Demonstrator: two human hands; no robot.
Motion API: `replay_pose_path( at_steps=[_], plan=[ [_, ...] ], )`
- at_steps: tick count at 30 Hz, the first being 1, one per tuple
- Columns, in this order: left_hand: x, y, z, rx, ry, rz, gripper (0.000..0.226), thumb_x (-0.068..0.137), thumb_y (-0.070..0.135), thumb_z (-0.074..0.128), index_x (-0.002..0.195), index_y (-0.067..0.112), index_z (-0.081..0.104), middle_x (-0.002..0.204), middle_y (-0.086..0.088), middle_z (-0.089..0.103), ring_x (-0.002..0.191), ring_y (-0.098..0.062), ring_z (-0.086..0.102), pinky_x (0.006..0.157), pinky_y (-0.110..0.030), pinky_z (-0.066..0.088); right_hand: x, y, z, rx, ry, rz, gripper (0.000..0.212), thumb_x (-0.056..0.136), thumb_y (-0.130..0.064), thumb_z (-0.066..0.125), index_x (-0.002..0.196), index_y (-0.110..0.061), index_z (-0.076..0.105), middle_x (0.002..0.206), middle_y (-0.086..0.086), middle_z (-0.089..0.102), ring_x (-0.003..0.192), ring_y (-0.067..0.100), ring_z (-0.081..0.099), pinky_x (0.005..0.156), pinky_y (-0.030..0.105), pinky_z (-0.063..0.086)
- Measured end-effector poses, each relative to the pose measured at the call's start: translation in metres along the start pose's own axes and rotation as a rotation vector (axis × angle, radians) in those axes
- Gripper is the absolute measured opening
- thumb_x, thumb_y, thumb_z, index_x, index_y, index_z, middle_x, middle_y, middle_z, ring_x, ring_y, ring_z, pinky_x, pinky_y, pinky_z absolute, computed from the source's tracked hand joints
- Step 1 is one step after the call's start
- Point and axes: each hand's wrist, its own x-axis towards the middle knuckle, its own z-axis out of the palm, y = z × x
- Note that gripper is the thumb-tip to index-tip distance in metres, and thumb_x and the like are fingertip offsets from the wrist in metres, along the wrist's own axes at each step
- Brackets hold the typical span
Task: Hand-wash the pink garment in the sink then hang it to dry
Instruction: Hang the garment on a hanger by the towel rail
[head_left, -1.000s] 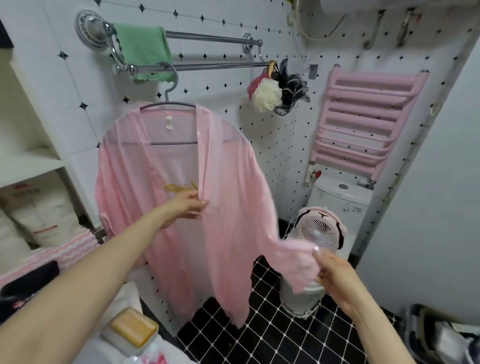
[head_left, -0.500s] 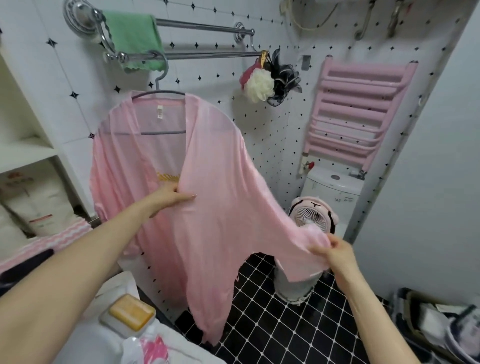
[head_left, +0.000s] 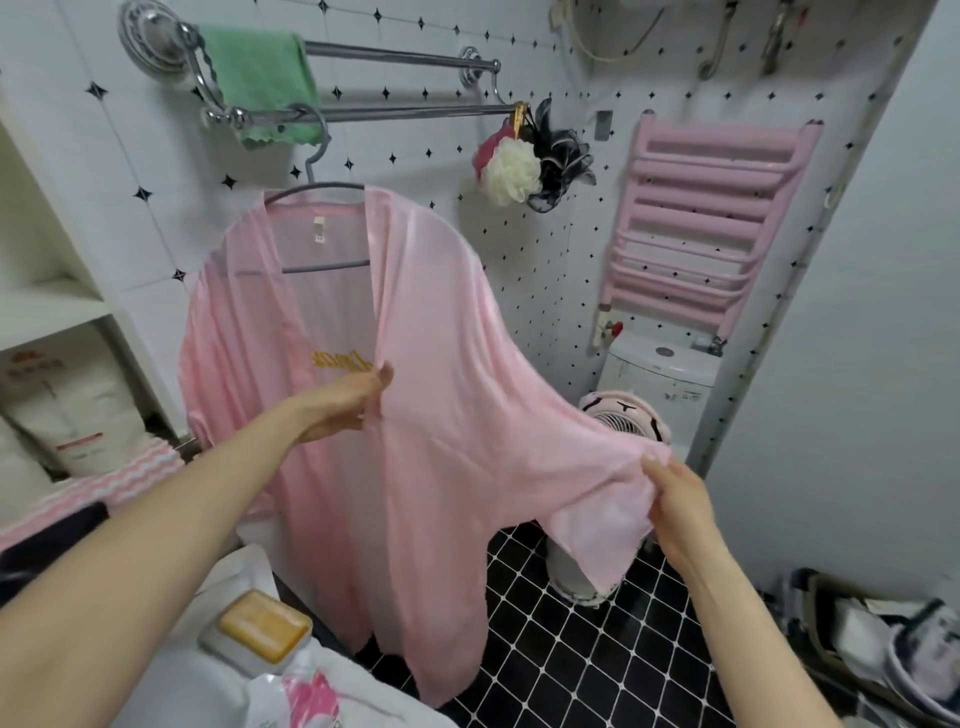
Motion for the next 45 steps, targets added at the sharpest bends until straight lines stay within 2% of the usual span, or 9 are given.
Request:
replay_pose_path(
  at_steps=[3, 11, 15, 17, 20, 25, 28, 36, 45],
  plan=[
    [-0.001, 0.002, -0.001, 0.149, -0.002, 0.073, 0.043, 0.072, 0.034, 0.078, 0.108, 0.016, 0.064, 0.085, 0.009, 0.071, 0.07, -0.001, 0.064, 0.06, -0.017, 0.047, -0.003, -0.004, -0.001, -0.066, -0.124, 0.032, 0.025, 0.097, -0.012, 0.047, 0.117, -0.005, 0.061, 0.101, 0.014, 0.07, 0.092, 0.031, 0.065, 0.079, 0.038, 0.054],
    [-0.003, 0.008, 0.017, -0.142, 0.041, -0.031, 0.022, 0.097, 0.027, 0.048, 0.111, 0.016, 0.061, 0.077, 0.008, 0.072, 0.07, -0.009, 0.067, 0.066, -0.023, 0.053, -0.012, -0.005, -0.004, 0.03, -0.288, 0.076, 0.023, 0.097, -0.014, 0.047, 0.116, -0.01, 0.061, 0.102, 0.009, 0.072, 0.091, 0.026, 0.068, 0.08, 0.039, 0.056],
    [-0.004, 0.013, 0.027, 0.043, 0.249, 0.042, 0.023, 0.096, 0.028, 0.052, 0.116, 0.018, 0.056, 0.104, -0.005, 0.064, 0.084, -0.015, 0.06, 0.069, -0.025, 0.046, 0.0, -0.001, -0.007, 0.14, 0.118, 0.003, 0.025, 0.097, -0.009, 0.044, 0.113, -0.005, 0.062, 0.084, 0.004, 0.063, 0.073, 0.017, 0.054, 0.059, 0.026, 0.045],
    [-0.004, 0.013, 0.022, 0.083, 0.153, 0.027, 0.025, 0.092, 0.021, 0.057, 0.116, 0.015, 0.058, 0.107, -0.007, 0.063, 0.084, -0.016, 0.059, 0.07, -0.026, 0.045, -0.001, -0.004, -0.009, 0.082, 0.004, 0.002, 0.026, 0.097, -0.008, 0.044, 0.117, -0.005, 0.061, 0.087, 0.007, 0.064, 0.076, 0.019, 0.054, 0.064, 0.029, 0.046],
    [-0.013, 0.017, 0.016, 0.024, -0.155, -0.031, 0.047, 0.072, 0.038, 0.075, 0.111, 0.015, 0.062, 0.099, -0.004, 0.071, 0.081, -0.015, 0.066, 0.072, -0.028, 0.053, -0.009, -0.003, -0.01, 0.083, -0.245, 0.061, 0.024, 0.097, -0.012, 0.047, 0.114, -0.008, 0.064, 0.097, 0.012, 0.071, 0.089, 0.025, 0.063, 0.07, 0.03, 0.055],
    [-0.006, 0.012, 0.013, -0.034, -0.091, 0.088, 0.089, 0.037, 0.06, 0.084, 0.11, 0.014, 0.063, 0.103, -0.005, 0.068, 0.092, -0.019, 0.062, 0.076, -0.03, 0.051, -0.006, -0.005, -0.013, 0.051, -0.169, 0.026, 0.046, 0.085, -0.041, 0.066, 0.117, -0.008, 0.064, 0.11, 0.009, 0.07, 0.102, 0.025, 0.065, 0.085, 0.037, 0.049],
    [-0.004, 0.012, 0.019, -0.074, 0.032, 0.157, 0.068, 0.06, 0.038, 0.082, 0.116, 0.006, 0.062, 0.104, -0.007, 0.064, 0.097, -0.02, 0.059, 0.083, -0.028, 0.047, -0.01, -0.003, -0.008, -0.233, -0.175, 0.027, 0.05, 0.06, -0.021, 0.085, 0.106, -0.01, 0.069, 0.102, 0.013, 0.07, 0.092, 0.032, 0.065, 0.073, 0.037, 0.052],
    [0.0, 0.018, 0.032, -0.074, 0.284, 0.269, 0.006, 0.085, 0.012, 0.068, 0.091, 0.011, 0.066, 0.079, 0.003, 0.063, 0.072, -0.005, 0.058, 0.069, -0.02, 0.043, -0.006, -0.014, -0.004, -0.081, 0.108, -0.04, 0.01, 0.077, -0.003, 0.074, 0.083, -0.01, 0.07, 0.074, 0.009, 0.066, 0.066, 0.024, 0.058, 0.06, 0.029, 0.046],
    [-0.004, 0.013, 0.026, -0.051, 0.218, 0.24, 0.022, 0.077, 0.02, 0.074, 0.098, 0.017, 0.066, 0.074, 0.012, 0.064, 0.075, -0.007, 0.058, 0.064, -0.015, 0.046, -0.003, -0.021, -0.008, 0.018, 0.163, -0.097, 0.013, 0.079, -0.003, 0.071, 0.086, -0.014, 0.07, 0.079, 0.007, 0.066, 0.074, 0.025, 0.058, 0.074, 0.034, 0.048]
  ],
)
